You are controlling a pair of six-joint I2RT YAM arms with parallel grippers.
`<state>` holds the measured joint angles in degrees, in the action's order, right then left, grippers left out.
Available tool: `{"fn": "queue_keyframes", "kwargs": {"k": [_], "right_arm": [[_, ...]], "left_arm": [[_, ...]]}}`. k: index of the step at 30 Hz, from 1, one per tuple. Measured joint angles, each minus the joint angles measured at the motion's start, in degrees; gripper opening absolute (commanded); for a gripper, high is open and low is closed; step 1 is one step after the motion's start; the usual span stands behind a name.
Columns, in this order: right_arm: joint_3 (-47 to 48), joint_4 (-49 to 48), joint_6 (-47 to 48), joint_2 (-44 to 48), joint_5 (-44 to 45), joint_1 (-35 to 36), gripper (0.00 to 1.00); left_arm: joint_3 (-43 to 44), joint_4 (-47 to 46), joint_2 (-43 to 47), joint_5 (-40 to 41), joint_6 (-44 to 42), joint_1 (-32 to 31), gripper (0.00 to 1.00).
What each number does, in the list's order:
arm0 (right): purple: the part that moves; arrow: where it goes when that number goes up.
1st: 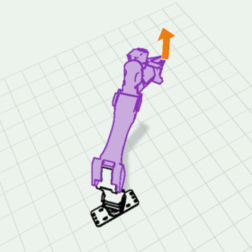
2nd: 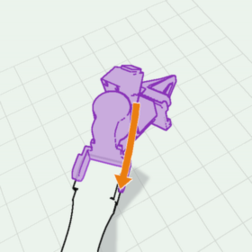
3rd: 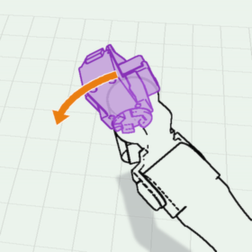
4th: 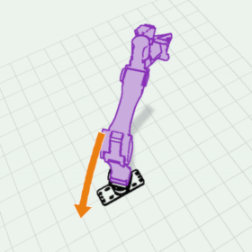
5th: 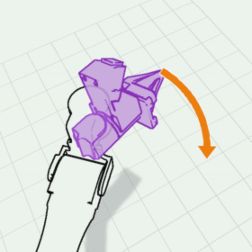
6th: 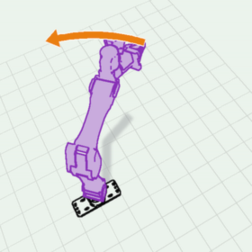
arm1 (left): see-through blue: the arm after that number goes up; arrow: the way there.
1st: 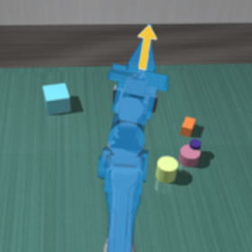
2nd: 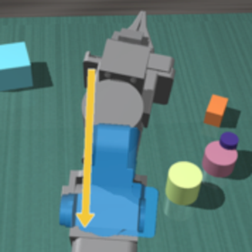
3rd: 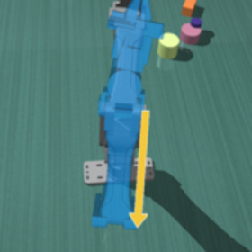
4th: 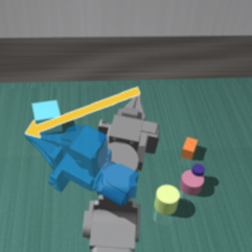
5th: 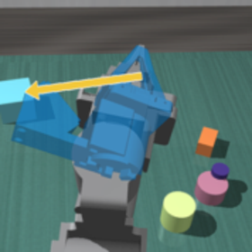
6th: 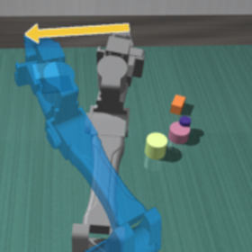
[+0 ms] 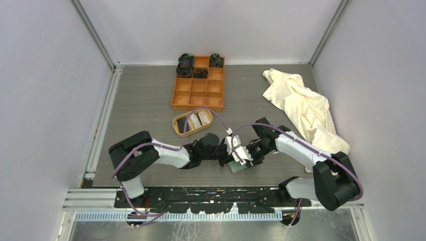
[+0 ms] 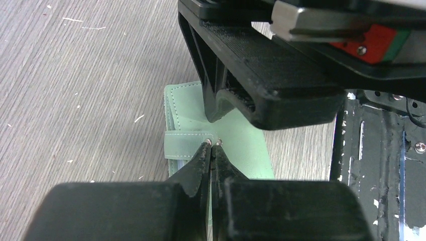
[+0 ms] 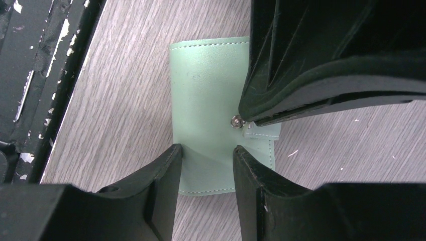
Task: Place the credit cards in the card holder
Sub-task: Close the card holder at the center of the board.
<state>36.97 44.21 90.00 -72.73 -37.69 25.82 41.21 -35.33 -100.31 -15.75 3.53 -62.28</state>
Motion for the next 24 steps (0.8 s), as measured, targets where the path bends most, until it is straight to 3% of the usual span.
{"fn": "queue_keyframes", "kwargs": {"k": [24], "right_arm": [[-1.9,-0.4,0.3,2.0,-2.0,-1.7,0.42]], "left_arm": [[-3.3,-7.0,-0.8,1.8,1.5,-1.6,0.0]]}}
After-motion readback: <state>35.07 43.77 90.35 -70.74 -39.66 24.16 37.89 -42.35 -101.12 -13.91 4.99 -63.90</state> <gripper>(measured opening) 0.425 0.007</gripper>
